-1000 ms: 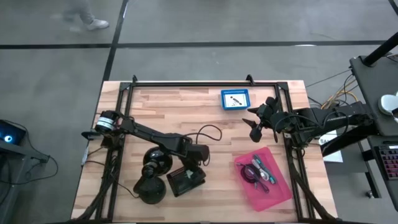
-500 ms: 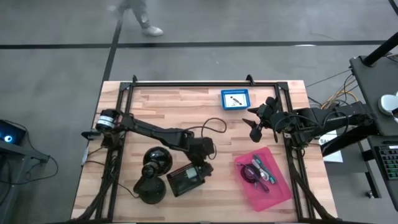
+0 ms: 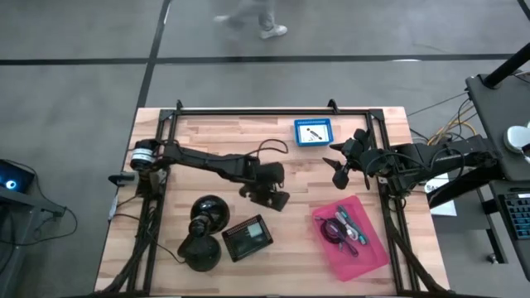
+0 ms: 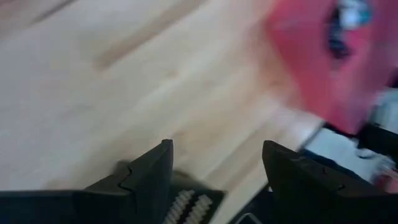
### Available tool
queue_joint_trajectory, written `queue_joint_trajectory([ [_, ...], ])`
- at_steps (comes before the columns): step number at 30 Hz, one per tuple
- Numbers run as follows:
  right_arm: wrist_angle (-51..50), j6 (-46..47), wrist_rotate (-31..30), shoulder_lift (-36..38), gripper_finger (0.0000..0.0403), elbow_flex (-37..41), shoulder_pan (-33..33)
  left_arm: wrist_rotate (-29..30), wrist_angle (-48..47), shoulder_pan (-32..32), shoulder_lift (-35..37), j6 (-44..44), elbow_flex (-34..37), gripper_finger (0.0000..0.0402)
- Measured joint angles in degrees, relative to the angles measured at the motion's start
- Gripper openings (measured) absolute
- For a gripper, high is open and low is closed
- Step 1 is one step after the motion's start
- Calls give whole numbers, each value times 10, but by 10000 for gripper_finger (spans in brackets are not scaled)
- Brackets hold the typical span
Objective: Pick and place items into bin
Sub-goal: Put the pink charger adapter into the black bin
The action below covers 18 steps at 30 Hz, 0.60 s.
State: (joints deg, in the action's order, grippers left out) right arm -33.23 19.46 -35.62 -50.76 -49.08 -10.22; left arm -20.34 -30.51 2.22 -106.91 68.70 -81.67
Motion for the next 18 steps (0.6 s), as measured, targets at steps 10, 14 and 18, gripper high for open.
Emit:
queue_joint_trajectory([
  [10, 0, 0, 0, 0, 215, 0, 0, -1, -208, -21, 0, 44, 5, 231],
  [14, 0, 0, 0, 0, 215, 0, 0, -3, -246, -34, 0, 44, 9, 231],
  [18, 0, 0, 0, 0, 215, 0, 0, -7, -265, -47, 0, 40, 29, 231],
])
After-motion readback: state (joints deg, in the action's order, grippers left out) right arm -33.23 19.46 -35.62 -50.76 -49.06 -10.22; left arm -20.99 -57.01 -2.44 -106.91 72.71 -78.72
